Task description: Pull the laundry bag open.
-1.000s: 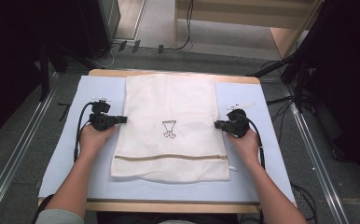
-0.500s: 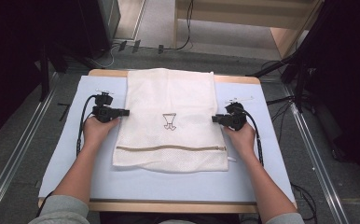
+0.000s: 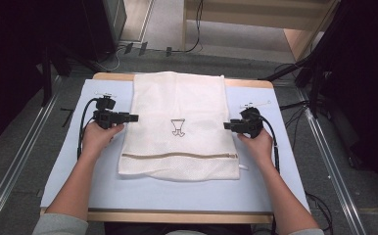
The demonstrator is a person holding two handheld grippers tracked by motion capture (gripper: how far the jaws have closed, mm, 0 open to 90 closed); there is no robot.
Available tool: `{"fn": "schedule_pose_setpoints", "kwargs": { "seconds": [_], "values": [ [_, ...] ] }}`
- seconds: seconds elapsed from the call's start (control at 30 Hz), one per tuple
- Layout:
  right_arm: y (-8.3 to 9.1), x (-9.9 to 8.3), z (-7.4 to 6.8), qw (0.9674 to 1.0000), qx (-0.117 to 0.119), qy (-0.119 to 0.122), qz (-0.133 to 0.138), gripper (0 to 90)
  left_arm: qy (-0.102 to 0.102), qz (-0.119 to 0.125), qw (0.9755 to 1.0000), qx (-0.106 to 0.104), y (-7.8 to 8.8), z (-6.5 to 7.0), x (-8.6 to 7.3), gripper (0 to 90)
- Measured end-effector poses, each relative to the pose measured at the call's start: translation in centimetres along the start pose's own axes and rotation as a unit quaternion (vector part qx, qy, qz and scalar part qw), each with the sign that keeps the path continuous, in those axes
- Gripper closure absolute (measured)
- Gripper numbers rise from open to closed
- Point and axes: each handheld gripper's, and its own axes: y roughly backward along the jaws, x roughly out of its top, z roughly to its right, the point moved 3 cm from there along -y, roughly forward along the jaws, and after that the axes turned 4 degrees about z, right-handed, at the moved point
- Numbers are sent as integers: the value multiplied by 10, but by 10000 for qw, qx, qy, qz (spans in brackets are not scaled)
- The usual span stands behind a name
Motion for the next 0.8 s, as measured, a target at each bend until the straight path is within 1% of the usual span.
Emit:
{"fn": "schedule_pose_setpoints", "kwargs": {
  "seconds": [0.07,0.13,0.23,0.37,0.5,0.53,0.67,0.8],
  "values": [
    [4,0,-1,10000,27,-10,15,585,-51,-22,10000,-13,2,3,0,428],
    [9,0,-2,9999,118,-41,27,583,-77,-12,10000,-34,4,6,0,424],
    [15,-2,-6,9998,222,12,3,576,-112,32,9999,-86,8,11,-1,419],
    [22,-3,-12,9995,303,94,19,575,-117,90,9998,-161,11,18,-1,415],
    [24,-7,-18,9992,368,153,-6,580,-147,90,9997,-182,13,24,-3,412],
    [24,-8,-20,9991,382,169,-23,581,-189,97,9996,-183,14,25,-4,408],
    [24,-13,-27,9988,419,266,-47,593,-252,83,9995,-197,16,31,-8,415],
    [27,-16,-34,9983,500,290,-64,595,-274,86,9994,-208,17,38,-11,412]
  ]
}}
